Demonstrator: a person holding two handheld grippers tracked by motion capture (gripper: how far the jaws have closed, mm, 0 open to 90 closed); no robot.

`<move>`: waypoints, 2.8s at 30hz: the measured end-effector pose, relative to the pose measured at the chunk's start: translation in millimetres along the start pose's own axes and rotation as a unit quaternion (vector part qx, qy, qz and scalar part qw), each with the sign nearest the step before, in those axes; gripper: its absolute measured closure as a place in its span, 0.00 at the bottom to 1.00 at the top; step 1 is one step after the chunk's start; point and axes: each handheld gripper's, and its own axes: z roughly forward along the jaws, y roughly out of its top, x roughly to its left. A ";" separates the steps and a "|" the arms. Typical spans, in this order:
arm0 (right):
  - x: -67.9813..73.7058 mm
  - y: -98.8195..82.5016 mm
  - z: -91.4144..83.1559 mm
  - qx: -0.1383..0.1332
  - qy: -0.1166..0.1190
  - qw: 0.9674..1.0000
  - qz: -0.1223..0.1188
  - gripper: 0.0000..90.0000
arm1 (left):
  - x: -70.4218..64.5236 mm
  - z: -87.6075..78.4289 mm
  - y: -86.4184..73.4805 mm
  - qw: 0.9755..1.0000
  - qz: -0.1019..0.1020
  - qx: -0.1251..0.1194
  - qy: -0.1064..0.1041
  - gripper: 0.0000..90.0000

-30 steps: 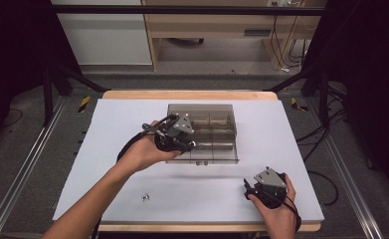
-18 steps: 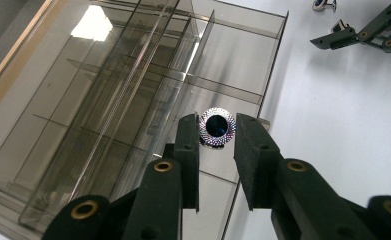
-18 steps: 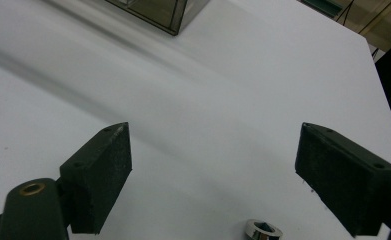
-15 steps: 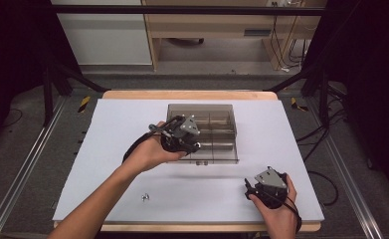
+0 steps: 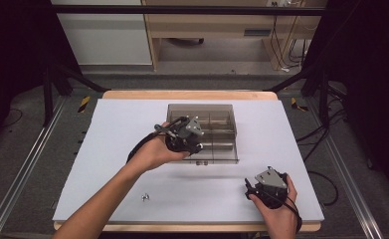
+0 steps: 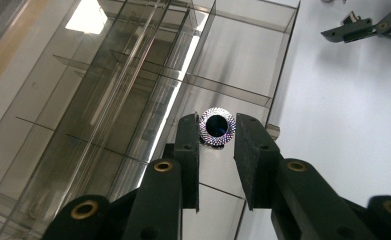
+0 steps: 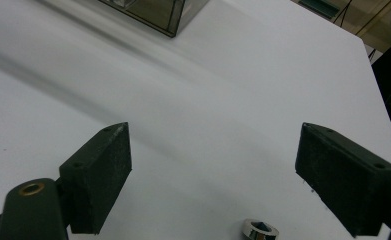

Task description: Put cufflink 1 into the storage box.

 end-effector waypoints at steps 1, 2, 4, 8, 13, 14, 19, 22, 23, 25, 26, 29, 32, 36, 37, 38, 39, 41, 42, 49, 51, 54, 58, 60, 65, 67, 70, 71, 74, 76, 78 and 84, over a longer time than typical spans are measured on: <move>0.0 0.0 0.1 0.001 -0.001 1.000 -0.001 0.17 | 0.3 1.5 0.0 1.000 0.001 0.002 0.000 0.80; 0.1 0.0 0.1 0.001 -0.001 1.000 -0.002 0.17 | 0.5 4.0 -0.2 1.000 0.000 0.005 0.000 0.80; 0.5 0.1 -0.2 0.001 -0.001 1.000 -0.001 0.17 | 0.8 7.3 -0.8 1.000 0.001 0.011 0.001 0.80; 0.2 -0.1 0.0 0.001 -0.001 1.000 -0.001 0.17 | 1.9 12.7 -3.2 1.000 -0.003 0.013 -0.003 0.80; 0.1 -0.2 0.5 0.002 0.000 1.000 -0.002 0.17 | 4.0 17.0 -4.3 1.000 -0.005 0.014 -0.006 0.80; 0.1 -0.2 0.3 0.002 -0.001 1.000 -0.002 0.17 | 3.9 17.6 -4.1 1.000 -0.006 0.015 -0.007 0.80; 0.2 -0.2 0.5 0.003 -0.001 1.000 -0.002 0.16 | 3.4 22.0 -3.6 1.000 -0.007 0.017 -0.011 0.80; 0.2 -0.5 0.5 0.003 0.000 1.000 -0.001 0.16 | 4.7 23.9 -4.0 1.000 -0.009 0.017 -0.010 0.80; 0.3 -0.6 0.4 0.004 0.000 1.000 0.000 0.16 | 5.5 24.1 -4.2 1.000 -0.010 0.016 -0.011 0.82; -0.1 -0.7 0.2 0.003 -0.001 1.000 -0.001 0.16 | 6.7 24.1 -4.6 1.000 -0.017 0.015 -0.011 0.81; -0.3 -0.8 0.2 0.003 -0.001 1.000 -0.001 0.16 | 7.4 23.6 -4.8 1.000 -0.016 0.014 -0.012 0.81; -0.2 -0.7 0.1 0.003 -0.001 1.000 -0.001 0.16 | 8.9 19.1 -5.3 1.000 -0.019 0.004 -0.007 0.80; 0.6 0.0 -0.7 0.002 0.001 1.000 0.003 0.17 | 9.7 10.3 -6.2 1.000 -0.021 -0.013 0.006 0.79; 1.5 5.3 -1.3 0.003 0.010 1.000 -0.001 0.19 | 9.6 -5.6 -10.7 0.999 -0.016 -0.025 0.024 0.77; 1.7 8.0 -1.5 0.004 0.014 1.000 -0.006 0.21 | 8.9 -10.3 -12.6 0.999 -0.017 -0.028 0.027 0.76; 1.3 11.4 -2.0 0.002 0.018 1.000 -0.014 0.23 | 8.3 -15.2 -14.9 0.999 -0.018 -0.032 0.031 0.75; 0.6 15.5 -3.6 0.004 0.019 1.000 -0.019 0.25 | 7.8 -19.9 -17.5 0.999 -0.019 -0.036 0.034 0.75; -3.8 24.7 -7.5 0.006 0.025 0.999 -0.027 0.30 | 6.7 -28.9 -23.1 0.998 -0.015 -0.036 0.046 0.73; -7.5 29.6 -9.4 0.008 0.028 0.999 -0.029 0.32 | 5.7 -32.8 -26.4 0.998 -0.016 -0.038 0.053 0.72; -40.9 52.1 -21.4 0.074 0.074 0.994 -0.038 0.46 | -2.4 -53.2 -57.7 0.994 -0.036 -0.059 0.086 0.50; -47.0 53.4 -23.0 0.092 0.089 0.991 -0.037 0.51 | -4.3 -56.0 -65.7 0.993 -0.037 -0.057 0.101 0.41; -54.2 51.7 -21.4 0.118 0.104 0.987 -0.029 0.58 | -6.8 -58.2 -83.1 0.991 -0.062 -0.069 0.101 0.29; -64.9 46.9 -14.3 0.152 0.128 0.980 0.013 0.64 | -9.5 -55.2 -107.2 0.988 -0.086 -0.070 0.109 0.18; -68.7 44.5 -10.7 0.166 0.130 0.977 0.025 0.66 | -10.6 -52.8 -122.2 0.985 -0.103 -0.082 0.109 0.16; -67.8 39.8 -3.5 0.195 0.135 0.971 0.035 0.69 | -14.5 -46.2 -158.7 0.981 -0.124 -0.085 0.121 0.11; -65.6 37.9 -0.7 0.206 0.134 0.969 0.039 0.70 | -14.7 -47.4 -169.2 0.978 -0.135 -0.093 0.127 0.11; -64.4 34.7 3.3 0.217 0.132 0.966 0.046 0.72 | -12.6 -53.7 -176.3 0.978 -0.129 -0.074 0.144 0.10; -64.2 34.0 3.9 0.219 0.132 0.965 0.050 0.71 | -12.2 -57.4 -179.1 0.977 -0.133 -0.076 0.150 0.10; -64.5 30.8 3.9 0.223 0.130 0.964 0.059 0.71 | -12.7 -63.7 -189.4 0.975 -0.137 -0.070 0.163 0.10; -64.9 28.1 4.6 0.225 0.134 0.963 0.062 0.72 | -14.1 -64.7 -196.1 0.972 -0.148 -0.072 0.165 0.10; -64.5 25.5 6.2 0.229 0.137 0.962 0.065 0.72 | -15.7 -65.2 -201.0 0.971 -0.155 -0.073 0.165 0.10; -65.7 20.1 10.6 0.230 0.144 0.960 0.069 0.74 | -19.3 -65.5 -207.4 0.970 -0.158 -0.067 0.170 0.10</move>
